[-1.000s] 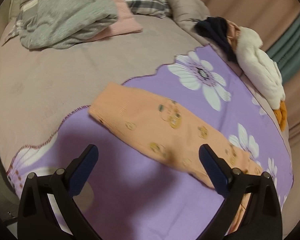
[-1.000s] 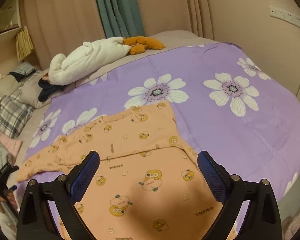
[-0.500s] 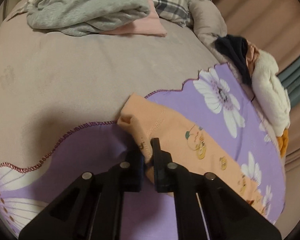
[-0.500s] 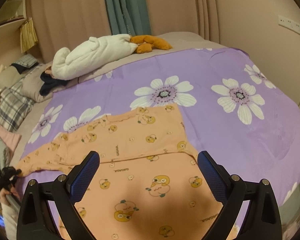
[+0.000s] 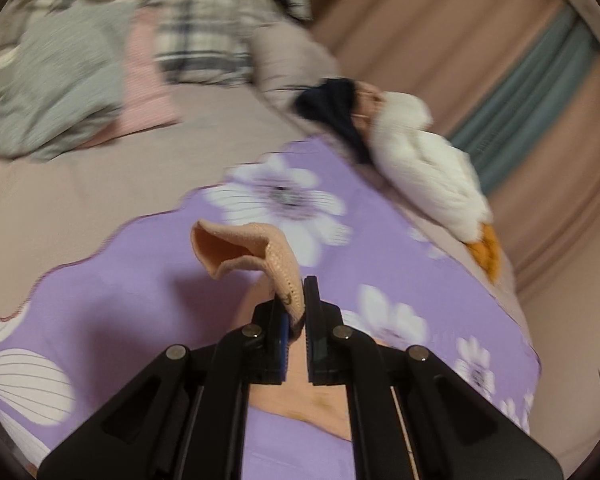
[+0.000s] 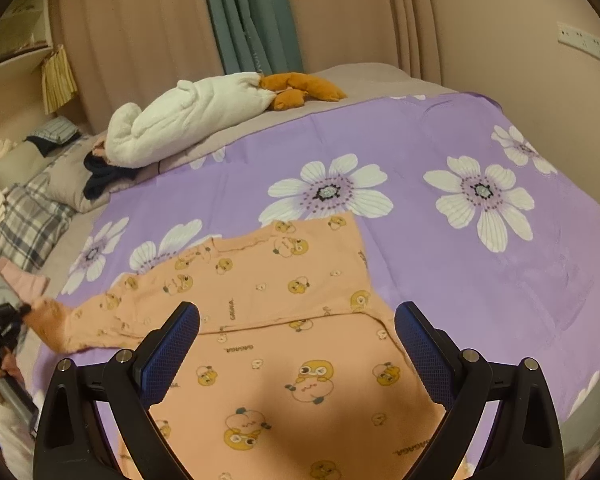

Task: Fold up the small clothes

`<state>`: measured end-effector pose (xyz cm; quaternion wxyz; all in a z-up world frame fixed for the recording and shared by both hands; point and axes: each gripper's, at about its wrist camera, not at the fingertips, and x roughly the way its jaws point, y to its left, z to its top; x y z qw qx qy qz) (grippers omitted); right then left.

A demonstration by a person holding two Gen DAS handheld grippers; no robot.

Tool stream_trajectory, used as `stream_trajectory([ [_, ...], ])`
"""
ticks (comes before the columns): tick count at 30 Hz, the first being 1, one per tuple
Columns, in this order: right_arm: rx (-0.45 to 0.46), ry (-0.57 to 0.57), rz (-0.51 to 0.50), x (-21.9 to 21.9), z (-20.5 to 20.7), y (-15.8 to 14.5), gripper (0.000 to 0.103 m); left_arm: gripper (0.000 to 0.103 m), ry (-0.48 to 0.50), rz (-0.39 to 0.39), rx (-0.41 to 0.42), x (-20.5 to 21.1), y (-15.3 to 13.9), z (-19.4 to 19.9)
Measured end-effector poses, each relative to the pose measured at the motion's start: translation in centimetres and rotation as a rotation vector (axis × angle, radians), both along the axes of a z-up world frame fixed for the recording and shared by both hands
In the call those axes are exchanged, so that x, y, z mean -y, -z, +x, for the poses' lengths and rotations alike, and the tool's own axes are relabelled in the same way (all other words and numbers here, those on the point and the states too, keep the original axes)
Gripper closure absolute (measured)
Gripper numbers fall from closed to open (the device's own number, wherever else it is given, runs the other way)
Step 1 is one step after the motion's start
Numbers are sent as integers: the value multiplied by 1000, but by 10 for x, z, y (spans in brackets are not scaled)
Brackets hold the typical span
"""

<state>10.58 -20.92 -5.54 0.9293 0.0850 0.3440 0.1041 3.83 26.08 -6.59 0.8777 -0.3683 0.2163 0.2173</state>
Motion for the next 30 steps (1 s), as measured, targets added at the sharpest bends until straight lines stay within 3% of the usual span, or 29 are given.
stream_trajectory([
  [3, 8, 1, 12, 6, 0, -1, 5, 97, 93, 41, 37, 27, -15, 17],
  [10, 7, 2, 44, 19, 0, 2, 5, 97, 267, 80, -20, 91, -14, 56],
  [19, -13, 10, 76, 29, 4, 13, 5, 97, 486, 117, -176, 165, 32, 97],
  [22, -23, 12, 72, 30, 6, 16, 5, 97, 527, 143, -223, 179, 46, 106],
  [30, -40, 26, 80, 36, 8, 23, 5, 91, 578, 101, -317, 190, 79, 116],
])
